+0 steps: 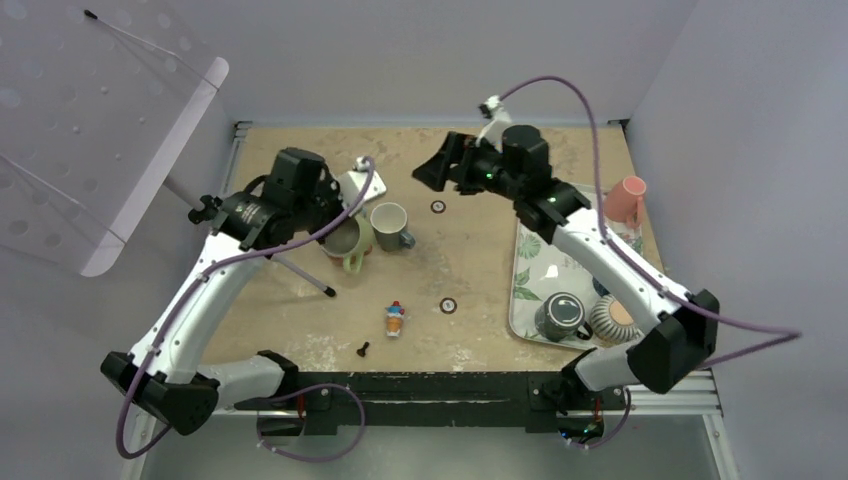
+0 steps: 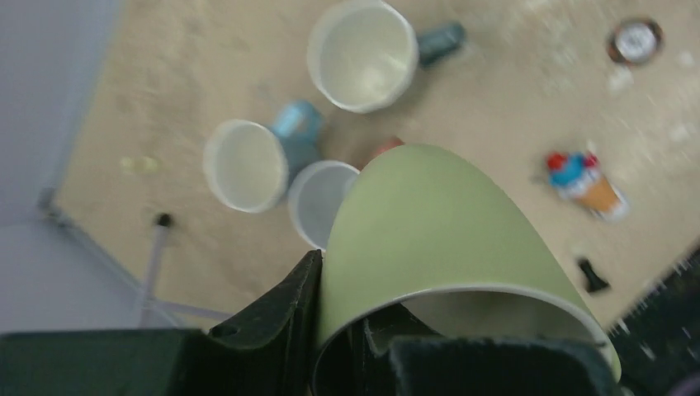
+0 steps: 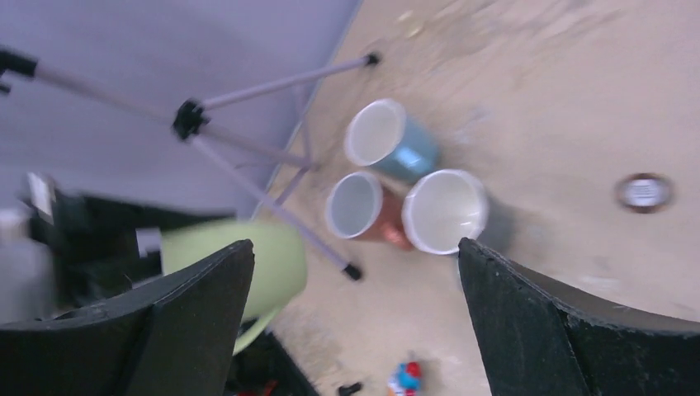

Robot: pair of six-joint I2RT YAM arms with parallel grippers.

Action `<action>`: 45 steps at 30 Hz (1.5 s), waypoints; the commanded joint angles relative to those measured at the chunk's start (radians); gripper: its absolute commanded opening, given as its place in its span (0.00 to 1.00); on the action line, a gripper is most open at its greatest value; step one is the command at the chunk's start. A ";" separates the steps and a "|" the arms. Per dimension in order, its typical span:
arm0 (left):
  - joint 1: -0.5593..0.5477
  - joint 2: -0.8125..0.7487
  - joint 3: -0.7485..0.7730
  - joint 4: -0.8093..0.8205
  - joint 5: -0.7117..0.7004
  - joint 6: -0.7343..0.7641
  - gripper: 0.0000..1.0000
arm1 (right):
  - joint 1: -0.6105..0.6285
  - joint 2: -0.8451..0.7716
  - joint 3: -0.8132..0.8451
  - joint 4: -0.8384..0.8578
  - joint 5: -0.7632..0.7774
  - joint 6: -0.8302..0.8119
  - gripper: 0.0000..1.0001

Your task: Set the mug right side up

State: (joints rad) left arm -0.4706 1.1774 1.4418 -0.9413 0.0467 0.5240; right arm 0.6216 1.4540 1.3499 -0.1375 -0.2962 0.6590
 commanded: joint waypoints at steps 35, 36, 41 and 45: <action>0.001 0.123 -0.331 0.000 0.171 0.037 0.63 | -0.943 -0.101 -0.413 0.261 0.705 -0.527 0.98; 0.001 0.108 -0.307 -0.029 0.187 0.023 0.63 | -0.954 -0.112 -0.457 0.375 0.700 -0.549 0.98; 0.002 0.021 -0.235 -0.113 0.297 -0.059 0.65 | -1.002 -0.133 -0.522 0.487 0.409 -0.826 0.97; 0.001 -0.045 -0.288 -0.045 0.314 -0.060 0.66 | -1.080 -0.052 -0.436 0.383 0.295 -0.915 0.96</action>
State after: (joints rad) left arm -0.4770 1.1866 1.1759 -0.9916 0.2920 0.4999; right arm -0.3958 1.3663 0.8326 0.2008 0.1806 -0.0711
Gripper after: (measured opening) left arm 0.657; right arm 0.964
